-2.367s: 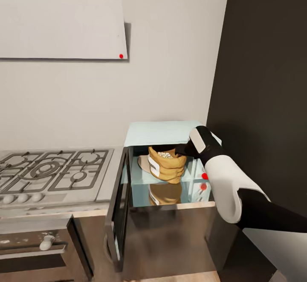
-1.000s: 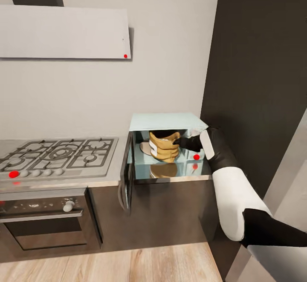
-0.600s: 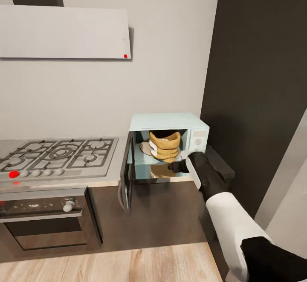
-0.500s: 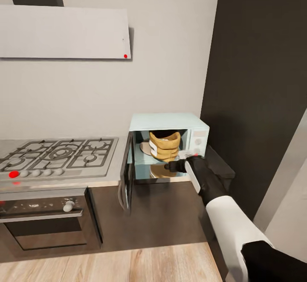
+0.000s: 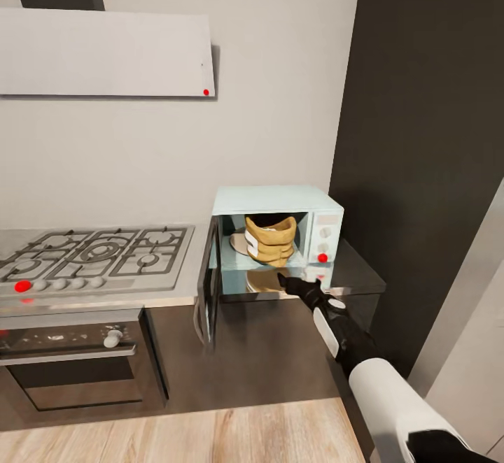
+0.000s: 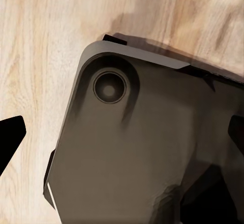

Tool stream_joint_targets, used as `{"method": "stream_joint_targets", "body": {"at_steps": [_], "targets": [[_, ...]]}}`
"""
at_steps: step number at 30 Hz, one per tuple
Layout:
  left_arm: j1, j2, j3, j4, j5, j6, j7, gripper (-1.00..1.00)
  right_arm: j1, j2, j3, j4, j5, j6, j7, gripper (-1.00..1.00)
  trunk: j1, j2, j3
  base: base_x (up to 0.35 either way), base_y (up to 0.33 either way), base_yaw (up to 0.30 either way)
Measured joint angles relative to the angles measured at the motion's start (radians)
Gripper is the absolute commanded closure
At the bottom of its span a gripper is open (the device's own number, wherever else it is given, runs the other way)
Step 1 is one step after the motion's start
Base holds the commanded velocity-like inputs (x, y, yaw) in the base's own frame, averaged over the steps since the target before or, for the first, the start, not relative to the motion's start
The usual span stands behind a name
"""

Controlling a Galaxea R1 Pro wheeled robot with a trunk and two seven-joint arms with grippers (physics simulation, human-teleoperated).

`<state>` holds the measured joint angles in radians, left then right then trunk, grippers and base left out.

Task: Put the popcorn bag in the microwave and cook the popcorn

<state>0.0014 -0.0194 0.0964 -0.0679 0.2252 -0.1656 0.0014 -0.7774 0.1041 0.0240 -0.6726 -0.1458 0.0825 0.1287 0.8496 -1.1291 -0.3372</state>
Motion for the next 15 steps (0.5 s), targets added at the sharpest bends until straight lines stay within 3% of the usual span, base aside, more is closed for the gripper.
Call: {"method": "stream_joint_targets", "body": {"at_steps": [7, 11, 15], "targets": [[0.0, 0.001, 0.0, 0.0, 0.0, 0.0, 0.0, -1.0, 0.0, 0.004, 0.003, 0.007, 0.005, -0.038, -0.003, -1.0, 0.0, 0.0, 0.0, 0.0, 0.0, 0.0], [0.0, 0.001, 0.0, 0.0, 0.0, 0.0, 0.0, -1.0, 0.0, 0.009, 0.007, -0.042, 0.012, -0.036, -0.021, -1.0, 0.0, 0.0, 0.0, 0.0, 0.0, 0.0], [0.0, 0.001, 0.0, 0.0, 0.0, 0.0, 0.0, -1.0, 0.0, 0.009, 0.005, -0.107, 0.013, 0.013, -0.037, -1.0, 0.0, 0.0, 0.0, 0.0, 0.0, 0.0]]}}
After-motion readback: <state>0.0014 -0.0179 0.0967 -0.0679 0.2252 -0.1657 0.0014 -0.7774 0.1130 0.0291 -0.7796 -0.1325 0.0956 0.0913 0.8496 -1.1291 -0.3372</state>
